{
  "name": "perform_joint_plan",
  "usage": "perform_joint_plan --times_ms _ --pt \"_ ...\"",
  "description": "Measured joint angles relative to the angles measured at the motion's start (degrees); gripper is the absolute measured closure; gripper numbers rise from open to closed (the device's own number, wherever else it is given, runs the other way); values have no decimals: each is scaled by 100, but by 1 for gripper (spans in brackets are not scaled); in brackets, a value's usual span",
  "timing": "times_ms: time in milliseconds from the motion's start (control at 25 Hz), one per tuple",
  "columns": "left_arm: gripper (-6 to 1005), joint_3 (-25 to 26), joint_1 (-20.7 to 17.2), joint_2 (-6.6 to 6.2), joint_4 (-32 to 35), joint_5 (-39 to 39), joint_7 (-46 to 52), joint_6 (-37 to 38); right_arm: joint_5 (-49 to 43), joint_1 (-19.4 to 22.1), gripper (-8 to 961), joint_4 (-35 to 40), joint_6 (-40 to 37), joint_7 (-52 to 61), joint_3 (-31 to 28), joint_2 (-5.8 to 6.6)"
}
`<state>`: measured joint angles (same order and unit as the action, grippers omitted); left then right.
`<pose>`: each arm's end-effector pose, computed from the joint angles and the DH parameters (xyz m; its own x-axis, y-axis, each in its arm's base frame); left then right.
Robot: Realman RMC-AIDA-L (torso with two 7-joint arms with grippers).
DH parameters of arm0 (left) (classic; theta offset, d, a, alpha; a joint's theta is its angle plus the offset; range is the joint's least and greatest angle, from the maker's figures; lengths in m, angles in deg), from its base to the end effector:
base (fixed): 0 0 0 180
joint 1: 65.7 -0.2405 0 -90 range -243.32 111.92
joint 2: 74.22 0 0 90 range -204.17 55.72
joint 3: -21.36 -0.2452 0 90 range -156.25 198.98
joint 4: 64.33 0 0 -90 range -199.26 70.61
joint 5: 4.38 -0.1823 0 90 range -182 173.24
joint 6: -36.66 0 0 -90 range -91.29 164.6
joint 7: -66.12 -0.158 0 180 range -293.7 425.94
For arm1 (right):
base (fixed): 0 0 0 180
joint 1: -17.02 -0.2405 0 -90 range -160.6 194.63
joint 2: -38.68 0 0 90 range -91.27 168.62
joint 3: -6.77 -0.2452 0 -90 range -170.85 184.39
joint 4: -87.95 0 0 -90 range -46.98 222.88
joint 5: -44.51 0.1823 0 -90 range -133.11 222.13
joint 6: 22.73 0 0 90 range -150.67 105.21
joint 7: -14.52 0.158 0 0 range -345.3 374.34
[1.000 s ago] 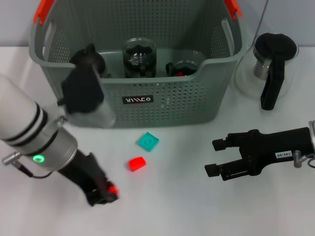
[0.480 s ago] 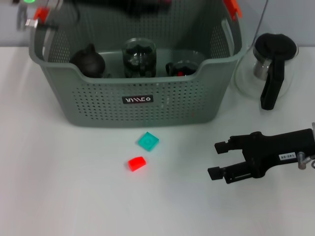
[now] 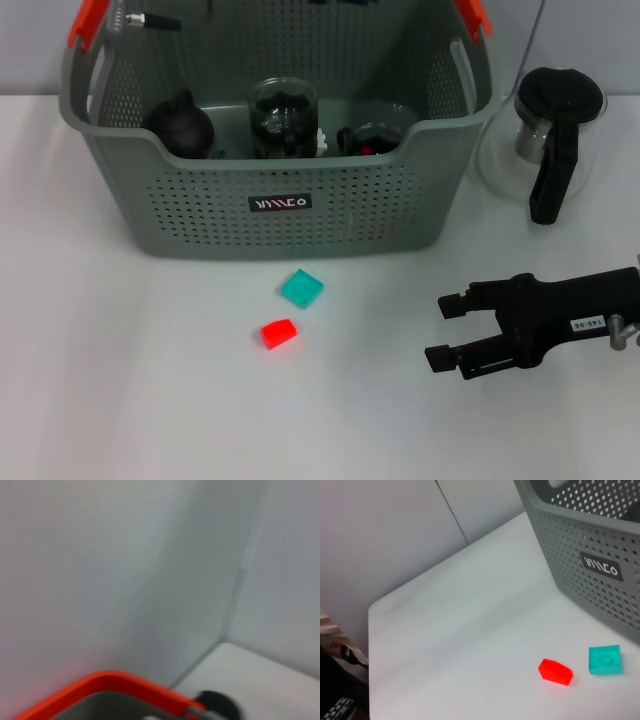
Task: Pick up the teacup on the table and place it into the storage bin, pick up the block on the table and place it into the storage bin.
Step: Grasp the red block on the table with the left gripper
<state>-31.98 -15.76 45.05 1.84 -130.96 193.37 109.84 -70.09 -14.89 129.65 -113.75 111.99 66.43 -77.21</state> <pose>-0.0762 0.4178 0.0399 0.8410 0.3445 0.4171 0.5021 -0.7840 -0.3650 0.2198 0.2938 -0.0238 0.8310 -0.5009 -0.2420 -0.4992 -0.8634 0.0730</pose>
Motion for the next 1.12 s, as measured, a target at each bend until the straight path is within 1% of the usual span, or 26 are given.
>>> perform_joint_plan --times_ms 40,160,240,280,360,400,440,480,520,600,680,760,960,1040,1080,1120 --pt "463 7 -28 0 122 112 -10 242 0 0 29 2 1 -1 -5 4" --pt "223 -2 -180 -25 511 620 -296 1455 0 -6 29 1 2 -7 -19 21" --pt "192 -29 -295 -22 754 855 -707 2483 -1 -16 29 -7 3 -10 -22 32" --pt "177 -42 -370 9 871 868 -937 2932 -1 -18 29 -7 6 -10 -24 39" --pt "146 -116 -591 123 1105 821 -1351 3670 -1 -21 29 -9 33 -9 -26 46" --pt "130 -224 -777 195 1221 751 -1494 3887 1 -26 29 -9 45 -9 -28 47" --pt "115 -325 -903 240 1294 687 -1557 3977 0 -26 29 -10 50 -9 -31 49" --pt "99 -534 -1121 295 1387 526 -1585 3958 0 -26 29 -10 63 -10 -33 49" --pt "84 -683 -1236 329 1445 399 -1599 3888 1 -27 29 -11 70 -12 -33 49" --pt "53 -1273 -1573 432 1526 -150 -1617 3509 0 -27 29 -12 72 -8 -33 49" --pt "55 -1720 -1748 493 1523 -621 -1565 3120 0 -33 29 -13 70 3 -34 49" --pt "57 -2259 -1871 526 1439 -1145 -1233 2501 0 -40 29 -13 70 7 -34 50" --pt "63 -2917 -1828 537 1073 -1890 -248 1426 0 -43 29 -13 69 11 -34 37" --pt "65 -3190 -1777 535 908 -2188 114 1087 0 -44 29 -13 68 18 -33 32" --pt "68 -3190 -1777 535 908 -2188 114 1087 0 -44 29 -13 67 26 -33 32" --pt "70 -3572 -1682 536 707 -2536 593 711 0 -44 29 -13 66 33 -33 32"
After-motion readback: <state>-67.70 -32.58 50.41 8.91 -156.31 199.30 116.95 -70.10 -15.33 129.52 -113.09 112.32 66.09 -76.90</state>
